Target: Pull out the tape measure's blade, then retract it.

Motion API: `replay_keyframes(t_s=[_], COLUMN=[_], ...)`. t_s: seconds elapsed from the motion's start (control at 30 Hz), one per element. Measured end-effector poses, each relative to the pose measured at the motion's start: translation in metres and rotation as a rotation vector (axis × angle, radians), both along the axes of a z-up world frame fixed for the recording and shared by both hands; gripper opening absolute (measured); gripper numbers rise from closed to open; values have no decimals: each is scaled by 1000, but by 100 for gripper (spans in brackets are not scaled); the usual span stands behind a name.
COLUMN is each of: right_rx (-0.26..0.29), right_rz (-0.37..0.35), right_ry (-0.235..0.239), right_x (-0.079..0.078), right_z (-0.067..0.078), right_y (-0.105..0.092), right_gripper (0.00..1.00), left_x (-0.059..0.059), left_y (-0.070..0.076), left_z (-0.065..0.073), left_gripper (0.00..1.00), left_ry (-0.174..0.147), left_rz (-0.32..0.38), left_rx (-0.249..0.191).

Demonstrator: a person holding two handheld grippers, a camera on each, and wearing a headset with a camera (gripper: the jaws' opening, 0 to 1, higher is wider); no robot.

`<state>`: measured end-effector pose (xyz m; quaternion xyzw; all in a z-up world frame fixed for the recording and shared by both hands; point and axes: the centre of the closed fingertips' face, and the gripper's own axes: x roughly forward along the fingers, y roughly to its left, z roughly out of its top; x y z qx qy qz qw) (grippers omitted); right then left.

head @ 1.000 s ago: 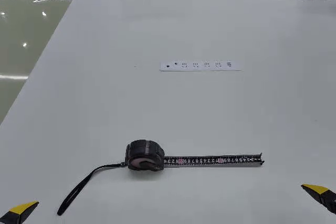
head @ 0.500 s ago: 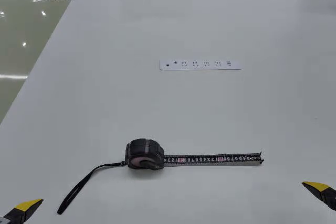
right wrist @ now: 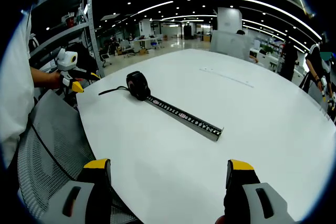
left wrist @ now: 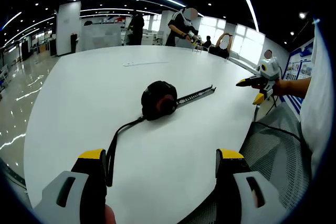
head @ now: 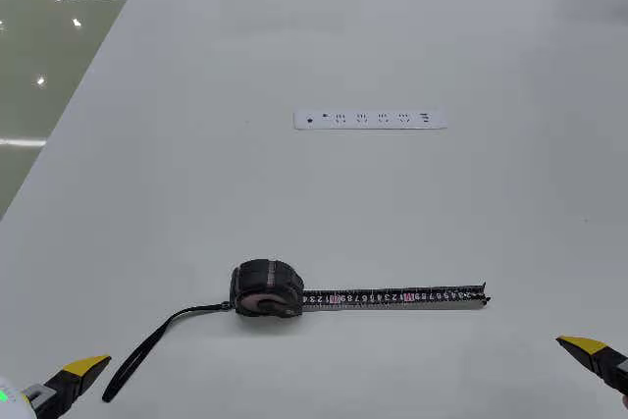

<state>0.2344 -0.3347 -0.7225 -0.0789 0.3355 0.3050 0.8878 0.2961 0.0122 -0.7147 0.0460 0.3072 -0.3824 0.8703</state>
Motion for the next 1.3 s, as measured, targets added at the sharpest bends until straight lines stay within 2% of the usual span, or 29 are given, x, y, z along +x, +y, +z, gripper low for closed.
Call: replay_keyframes(t_s=[0.23, 0.33, 0.57, 0.73, 1.17, 1.3], right_rx=[4, 5, 4, 4, 2, 6], right_rz=[4, 7, 13, 15, 22, 24], right_ry=[-1, 1, -2, 3, 5, 2], right_x=[4, 5, 8, 11, 16, 18], right_z=[-1, -2, -3, -5, -6, -6], right_y=[2, 3, 2, 3, 4, 6], right_gripper=[90, 90, 89, 89, 90, 90], left_x=[10, 11, 12, 18, 24, 26], left_y=[-17, -27, -37, -41, -40, -44], left_z=[-3, -4, -10, -9, -9, -10], left_gripper=[82, 82, 82, 82, 82, 82], left_ry=[4, 6, 24, 16, 9, 8], left_rz=[-8, -25, -45, -47, -38, -38], left_rx=[-8, -11, -13, -20, -21, -21])
